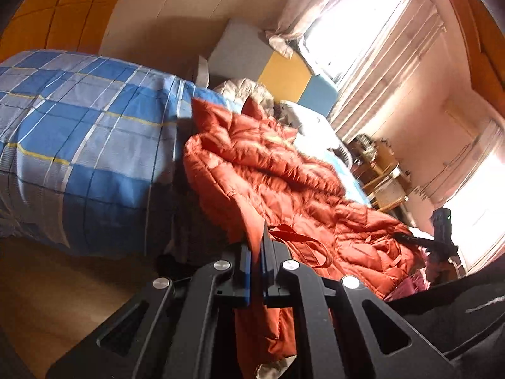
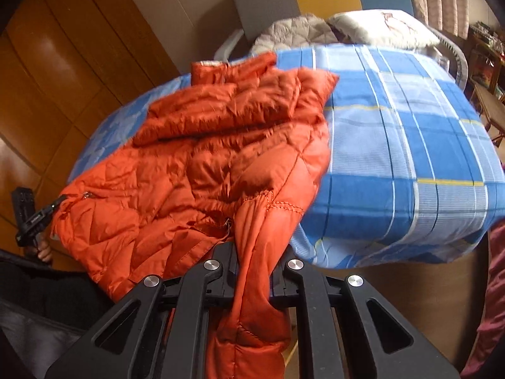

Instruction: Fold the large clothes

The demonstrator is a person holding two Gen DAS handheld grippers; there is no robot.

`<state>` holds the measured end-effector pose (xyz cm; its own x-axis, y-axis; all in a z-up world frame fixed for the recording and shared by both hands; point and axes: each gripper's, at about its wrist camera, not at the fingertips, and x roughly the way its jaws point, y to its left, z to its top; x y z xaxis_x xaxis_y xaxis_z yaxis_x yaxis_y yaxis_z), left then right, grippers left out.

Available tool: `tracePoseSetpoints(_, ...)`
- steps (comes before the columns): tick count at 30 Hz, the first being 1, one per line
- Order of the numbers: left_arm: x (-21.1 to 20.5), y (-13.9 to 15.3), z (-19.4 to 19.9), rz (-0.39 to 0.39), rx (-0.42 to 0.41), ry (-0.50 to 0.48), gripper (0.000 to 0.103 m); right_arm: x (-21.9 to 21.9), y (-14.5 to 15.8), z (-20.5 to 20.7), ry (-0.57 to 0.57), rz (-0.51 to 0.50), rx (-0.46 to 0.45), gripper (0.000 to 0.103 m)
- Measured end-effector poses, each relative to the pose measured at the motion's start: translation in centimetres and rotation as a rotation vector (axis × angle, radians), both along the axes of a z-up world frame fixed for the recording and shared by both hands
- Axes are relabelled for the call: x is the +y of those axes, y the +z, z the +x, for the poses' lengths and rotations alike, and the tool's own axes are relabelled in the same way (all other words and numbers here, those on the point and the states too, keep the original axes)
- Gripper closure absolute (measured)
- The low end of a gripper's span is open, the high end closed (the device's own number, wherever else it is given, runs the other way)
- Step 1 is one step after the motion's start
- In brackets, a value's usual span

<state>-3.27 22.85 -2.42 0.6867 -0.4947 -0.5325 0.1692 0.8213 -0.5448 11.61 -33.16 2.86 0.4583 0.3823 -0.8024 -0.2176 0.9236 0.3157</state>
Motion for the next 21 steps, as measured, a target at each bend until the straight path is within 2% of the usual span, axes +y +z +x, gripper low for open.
tracePoseSetpoints(9,0.2,3.2,3.8,-0.073,-0.115,-0.033,0.099,0.1,3.2,5.7,-0.010,0.039,-0.093,0.092)
tracePoseSetpoints(11,0.5,3.6,5.5,-0.098,-0.139,-0.034,0.099,0.5,3.5,6.9,-0.018,0.047,-0.103,0.092)
tracePoseSetpoints(13,0.7,4.0,7.1,-0.111,-0.157,-0.026,0.099,0.6,4.2,6.1,-0.018,0.046,-0.120,0.092)
tracePoseSetpoints(21,0.6,4.1,14.2,-0.123,-0.191,-0.011,0.099,1.1,4.9,11.3,-0.034,0.031,-0.158,0.092)
